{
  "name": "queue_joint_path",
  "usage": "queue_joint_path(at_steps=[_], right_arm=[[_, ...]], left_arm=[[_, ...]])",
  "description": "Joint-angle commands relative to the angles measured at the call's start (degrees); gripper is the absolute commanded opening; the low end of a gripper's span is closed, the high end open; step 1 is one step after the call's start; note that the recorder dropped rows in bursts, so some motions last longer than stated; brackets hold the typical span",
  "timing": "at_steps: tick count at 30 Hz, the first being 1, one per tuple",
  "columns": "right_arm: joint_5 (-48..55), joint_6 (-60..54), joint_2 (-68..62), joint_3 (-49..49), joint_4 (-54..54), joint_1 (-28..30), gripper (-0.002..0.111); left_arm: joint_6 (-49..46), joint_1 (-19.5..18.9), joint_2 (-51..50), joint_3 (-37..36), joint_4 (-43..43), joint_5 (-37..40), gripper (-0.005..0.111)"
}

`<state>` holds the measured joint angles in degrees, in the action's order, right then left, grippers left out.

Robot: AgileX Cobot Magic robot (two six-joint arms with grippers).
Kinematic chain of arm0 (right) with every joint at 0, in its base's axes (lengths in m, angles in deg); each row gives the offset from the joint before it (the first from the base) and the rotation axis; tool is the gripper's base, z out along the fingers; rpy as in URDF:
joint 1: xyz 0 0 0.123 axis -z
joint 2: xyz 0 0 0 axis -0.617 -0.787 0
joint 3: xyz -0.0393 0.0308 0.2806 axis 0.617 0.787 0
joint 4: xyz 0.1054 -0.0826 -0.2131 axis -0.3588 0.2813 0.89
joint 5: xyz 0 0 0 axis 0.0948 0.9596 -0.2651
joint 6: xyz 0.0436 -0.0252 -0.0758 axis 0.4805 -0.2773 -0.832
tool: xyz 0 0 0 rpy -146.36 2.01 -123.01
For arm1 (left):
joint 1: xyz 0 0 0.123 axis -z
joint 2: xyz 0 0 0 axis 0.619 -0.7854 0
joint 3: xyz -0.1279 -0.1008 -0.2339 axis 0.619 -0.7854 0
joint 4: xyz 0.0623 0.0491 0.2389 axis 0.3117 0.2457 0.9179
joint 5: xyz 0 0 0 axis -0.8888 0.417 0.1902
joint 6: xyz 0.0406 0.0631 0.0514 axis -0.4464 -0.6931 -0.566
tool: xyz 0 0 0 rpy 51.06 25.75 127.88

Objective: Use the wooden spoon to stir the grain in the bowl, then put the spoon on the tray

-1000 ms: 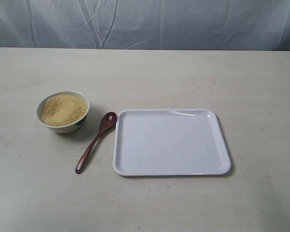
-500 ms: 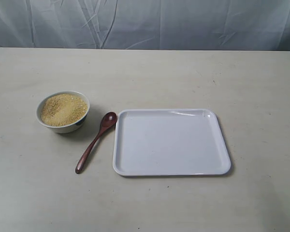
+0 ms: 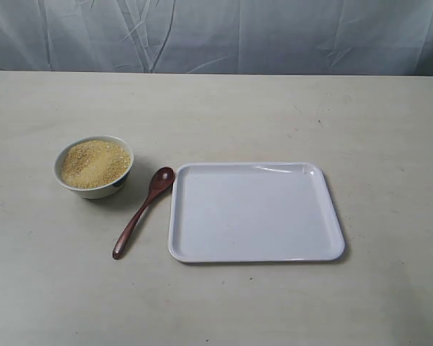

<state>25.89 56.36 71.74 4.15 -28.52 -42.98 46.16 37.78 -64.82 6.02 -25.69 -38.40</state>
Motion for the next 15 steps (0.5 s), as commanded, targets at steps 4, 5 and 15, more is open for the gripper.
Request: queue_joint_path(at_steps=[4,5,15], right_arm=[[-0.67,-0.05,0.39,0.1,0.06,0.25,0.0],[-0.67,-0.05,0.39,0.1,0.06,0.25,0.0],[-0.67,-0.05,0.39,0.1,0.06,0.25,0.0]], left_arm=[[-0.04,0.03,-16.19,15.92,3.11,15.08,0.0],[-0.04,0.03,-19.33,18.01,2.86,16.75,0.0],[0.21,0.03,-32.83,21.5,-9.15,20.44,0.0]])
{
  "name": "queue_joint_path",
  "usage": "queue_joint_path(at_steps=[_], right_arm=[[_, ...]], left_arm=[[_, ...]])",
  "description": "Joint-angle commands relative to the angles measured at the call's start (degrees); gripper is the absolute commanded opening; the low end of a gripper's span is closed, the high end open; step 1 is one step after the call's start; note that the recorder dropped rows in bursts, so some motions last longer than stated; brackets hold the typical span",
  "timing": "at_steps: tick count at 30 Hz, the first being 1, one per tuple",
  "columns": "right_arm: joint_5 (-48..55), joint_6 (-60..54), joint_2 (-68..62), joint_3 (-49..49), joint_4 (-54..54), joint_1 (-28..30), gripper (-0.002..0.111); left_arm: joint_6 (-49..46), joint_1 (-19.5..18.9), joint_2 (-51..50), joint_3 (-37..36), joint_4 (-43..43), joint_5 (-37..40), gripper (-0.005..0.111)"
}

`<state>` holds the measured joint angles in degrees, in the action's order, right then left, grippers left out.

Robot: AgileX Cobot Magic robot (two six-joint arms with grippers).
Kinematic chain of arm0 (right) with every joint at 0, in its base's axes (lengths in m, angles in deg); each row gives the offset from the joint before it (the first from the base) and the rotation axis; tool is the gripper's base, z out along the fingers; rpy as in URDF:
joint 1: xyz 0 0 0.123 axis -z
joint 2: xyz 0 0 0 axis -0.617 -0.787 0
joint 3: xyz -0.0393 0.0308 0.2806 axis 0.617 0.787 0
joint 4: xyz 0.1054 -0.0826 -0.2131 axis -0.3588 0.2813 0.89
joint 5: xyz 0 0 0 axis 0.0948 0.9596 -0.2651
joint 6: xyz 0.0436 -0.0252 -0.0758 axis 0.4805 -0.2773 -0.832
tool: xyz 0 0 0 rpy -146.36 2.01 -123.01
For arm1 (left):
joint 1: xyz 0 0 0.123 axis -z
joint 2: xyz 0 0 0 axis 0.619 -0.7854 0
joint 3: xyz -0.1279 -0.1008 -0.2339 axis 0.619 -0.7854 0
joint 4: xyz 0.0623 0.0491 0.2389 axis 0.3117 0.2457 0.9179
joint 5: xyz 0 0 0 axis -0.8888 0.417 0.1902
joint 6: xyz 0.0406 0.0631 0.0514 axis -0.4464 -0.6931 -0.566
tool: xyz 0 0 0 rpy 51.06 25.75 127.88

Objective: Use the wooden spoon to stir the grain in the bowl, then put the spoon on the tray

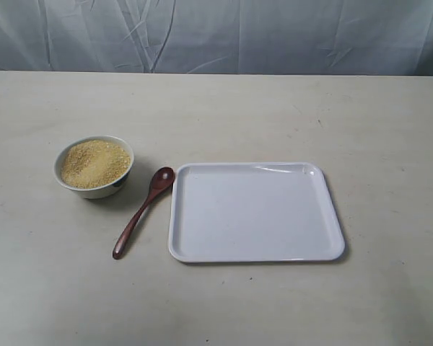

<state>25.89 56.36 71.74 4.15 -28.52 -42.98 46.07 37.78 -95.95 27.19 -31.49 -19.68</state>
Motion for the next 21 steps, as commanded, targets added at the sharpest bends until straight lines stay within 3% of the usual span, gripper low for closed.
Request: queue_joint_path(at_steps=[1,8,13,16,21], right_arm=[[-0.67,-0.05,0.39,0.1,0.06,0.25,0.0],[-0.67,-0.05,0.39,0.1,0.06,0.25,0.0],[-0.67,-0.05,0.39,0.1,0.06,0.25,0.0],[-0.67,-0.05,0.39,0.1,0.06,0.25,0.0],[-0.67,-0.05,0.39,0.1,0.06,0.25,0.0]], left_arm=[[0.09,0.03,-2.12,0.43,-3.61,3.57,0.0],[-4.61,1.4,-11.24,9.54,-3.93,22.99,0.0],[-6.28,9.53,-22.86,16.64,-2.74,31.78,0.0],[-5.72,14.71,-28.59,17.44,-2.29,32.25,0.0],[-1.59,23.52,-37.36,17.44,-2.29,26.63,0.0]])
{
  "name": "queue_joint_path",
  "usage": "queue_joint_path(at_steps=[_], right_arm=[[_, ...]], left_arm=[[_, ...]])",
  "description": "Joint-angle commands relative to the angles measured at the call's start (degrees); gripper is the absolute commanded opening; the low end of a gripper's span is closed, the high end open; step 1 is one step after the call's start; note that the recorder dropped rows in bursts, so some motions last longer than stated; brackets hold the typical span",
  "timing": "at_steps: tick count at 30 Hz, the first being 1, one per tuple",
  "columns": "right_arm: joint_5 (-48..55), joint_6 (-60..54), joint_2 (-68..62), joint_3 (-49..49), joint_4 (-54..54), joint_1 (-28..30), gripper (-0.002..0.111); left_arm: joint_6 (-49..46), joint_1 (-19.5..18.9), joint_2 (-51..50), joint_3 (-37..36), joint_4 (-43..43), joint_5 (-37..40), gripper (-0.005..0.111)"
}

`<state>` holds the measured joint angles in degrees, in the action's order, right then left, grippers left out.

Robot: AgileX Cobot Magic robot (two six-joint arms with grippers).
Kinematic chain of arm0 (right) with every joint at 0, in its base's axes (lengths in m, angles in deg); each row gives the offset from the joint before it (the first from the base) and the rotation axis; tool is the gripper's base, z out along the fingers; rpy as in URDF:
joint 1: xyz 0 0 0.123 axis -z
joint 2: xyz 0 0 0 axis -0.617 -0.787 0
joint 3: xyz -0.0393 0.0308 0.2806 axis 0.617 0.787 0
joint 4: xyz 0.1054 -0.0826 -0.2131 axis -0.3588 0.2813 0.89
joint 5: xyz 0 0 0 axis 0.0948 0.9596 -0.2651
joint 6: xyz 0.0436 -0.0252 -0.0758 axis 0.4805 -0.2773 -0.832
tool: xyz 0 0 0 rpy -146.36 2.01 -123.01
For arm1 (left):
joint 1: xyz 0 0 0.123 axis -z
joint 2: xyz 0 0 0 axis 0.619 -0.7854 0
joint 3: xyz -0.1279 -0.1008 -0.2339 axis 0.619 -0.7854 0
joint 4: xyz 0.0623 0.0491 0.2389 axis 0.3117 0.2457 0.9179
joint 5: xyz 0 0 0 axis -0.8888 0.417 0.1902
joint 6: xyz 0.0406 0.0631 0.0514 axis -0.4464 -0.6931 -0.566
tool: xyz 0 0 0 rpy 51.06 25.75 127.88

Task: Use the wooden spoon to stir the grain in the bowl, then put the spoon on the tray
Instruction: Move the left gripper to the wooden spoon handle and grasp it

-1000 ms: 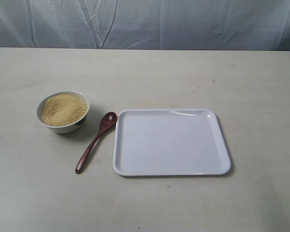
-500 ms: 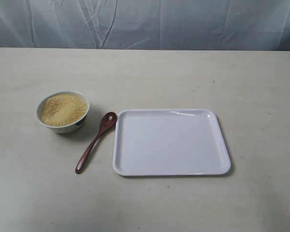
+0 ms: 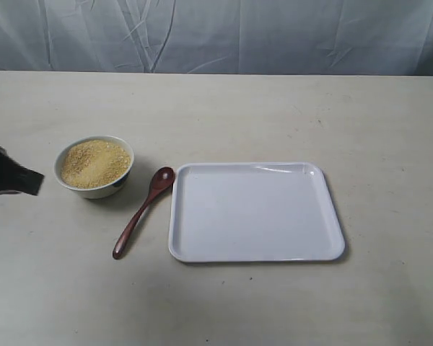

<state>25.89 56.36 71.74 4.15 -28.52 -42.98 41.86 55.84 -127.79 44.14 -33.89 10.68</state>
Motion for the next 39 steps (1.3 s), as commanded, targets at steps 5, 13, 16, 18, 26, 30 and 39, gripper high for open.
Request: queue_joint_path(at_steps=[5,13,16,18,26,30,39], right_arm=[[-0.67,-0.05,0.39,0.1,0.06,0.25,0.0],[-0.67,-0.05,0.39,0.1,0.06,0.25,0.0],[-0.67,-0.05,0.39,0.1,0.06,0.25,0.0],[-0.67,-0.05,0.39,0.1,0.06,0.25,0.0],[-0.67,-0.05,0.39,0.1,0.06,0.25,0.0],[-0.67,-0.05,0.39,0.1,0.06,0.25,0.0],[-0.67,-0.05,0.39,0.1,0.06,0.25,0.0]], left_arm=[[6.05,12.94,-15.06,1.41,0.11,-8.51,0.0],[6.05,16.28,-26.17,4.82,0.11,-16.04,0.004],[5.95,16.28,-28.55,4.82,0.11,-17.63,0.015],[5.83,16.28,-29.78,4.82,0.65,-18.36,0.024],[5.66,16.28,-32.83,4.82,2.95,-21.54,0.041],[5.66,16.28,-35.37,4.82,3.72,-22.59,0.041],[5.57,16.28,-39.17,4.82,3.85,-24.91,0.04]])
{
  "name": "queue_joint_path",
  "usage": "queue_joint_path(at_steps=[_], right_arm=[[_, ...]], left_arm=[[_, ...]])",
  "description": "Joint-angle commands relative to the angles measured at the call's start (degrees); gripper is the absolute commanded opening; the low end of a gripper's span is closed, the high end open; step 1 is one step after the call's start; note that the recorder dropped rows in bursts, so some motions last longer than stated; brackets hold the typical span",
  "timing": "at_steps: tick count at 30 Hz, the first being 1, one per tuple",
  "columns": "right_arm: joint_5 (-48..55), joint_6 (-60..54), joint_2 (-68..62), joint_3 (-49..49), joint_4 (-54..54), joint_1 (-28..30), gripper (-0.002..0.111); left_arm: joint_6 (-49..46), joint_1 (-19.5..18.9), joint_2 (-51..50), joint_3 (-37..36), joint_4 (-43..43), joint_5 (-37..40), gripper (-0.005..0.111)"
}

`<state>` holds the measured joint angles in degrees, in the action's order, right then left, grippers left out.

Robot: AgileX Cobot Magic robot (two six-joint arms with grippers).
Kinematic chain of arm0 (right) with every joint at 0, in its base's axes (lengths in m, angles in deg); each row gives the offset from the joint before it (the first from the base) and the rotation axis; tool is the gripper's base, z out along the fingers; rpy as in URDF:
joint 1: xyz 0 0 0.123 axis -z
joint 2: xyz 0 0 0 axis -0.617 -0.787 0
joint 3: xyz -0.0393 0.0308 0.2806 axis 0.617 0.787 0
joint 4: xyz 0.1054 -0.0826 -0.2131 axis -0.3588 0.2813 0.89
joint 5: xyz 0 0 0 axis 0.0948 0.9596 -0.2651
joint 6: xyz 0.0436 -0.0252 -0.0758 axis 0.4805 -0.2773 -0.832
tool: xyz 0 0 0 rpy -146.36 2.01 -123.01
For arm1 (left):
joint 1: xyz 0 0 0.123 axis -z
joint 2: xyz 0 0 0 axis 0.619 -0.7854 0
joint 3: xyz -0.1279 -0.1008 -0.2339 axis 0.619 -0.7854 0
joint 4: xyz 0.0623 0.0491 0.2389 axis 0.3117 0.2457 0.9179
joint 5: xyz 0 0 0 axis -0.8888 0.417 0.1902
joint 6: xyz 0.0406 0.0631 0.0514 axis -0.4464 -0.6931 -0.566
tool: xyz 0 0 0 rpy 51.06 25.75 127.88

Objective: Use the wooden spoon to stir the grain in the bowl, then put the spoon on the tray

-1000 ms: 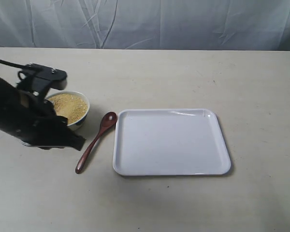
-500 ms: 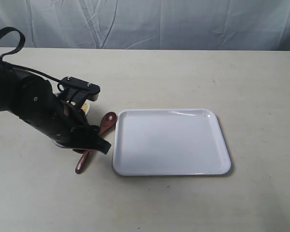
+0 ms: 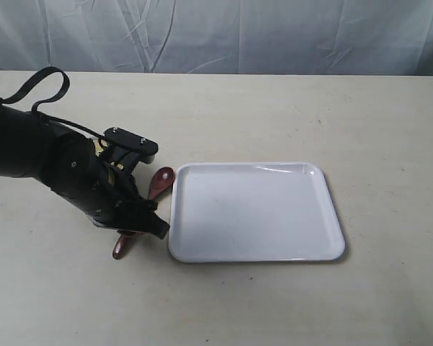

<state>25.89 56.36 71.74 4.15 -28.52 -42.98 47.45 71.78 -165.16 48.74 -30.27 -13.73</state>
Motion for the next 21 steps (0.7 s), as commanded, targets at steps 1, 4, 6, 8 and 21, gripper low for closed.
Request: queue_joint_path(at_steps=[1,4,6,8,21], right_arm=[[-0.67,-0.05,0.39,0.1,0.06,0.25,0.0],[-0.67,-0.05,0.39,0.1,0.06,0.25,0.0],[-0.67,-0.05,0.39,0.1,0.06,0.25,0.0],[-0.67,-0.05,0.39,0.1,0.06,0.25,0.0],[-0.67,-0.05,0.39,0.1,0.06,0.25,0.0]], left_arm=[[-0.02,0.33,-1.95,0.21,0.22,-0.39,0.04],[-0.02,0.33,-1.93,0.21,0.01,-0.17,0.034],[-0.02,0.33,-1.93,0.21,0.01,0.73,0.02],[-0.02,0.33,-1.93,0.21,0.01,1.49,0.008],[-0.02,0.33,8.64,6.37,3.96,15.58,0.0]])
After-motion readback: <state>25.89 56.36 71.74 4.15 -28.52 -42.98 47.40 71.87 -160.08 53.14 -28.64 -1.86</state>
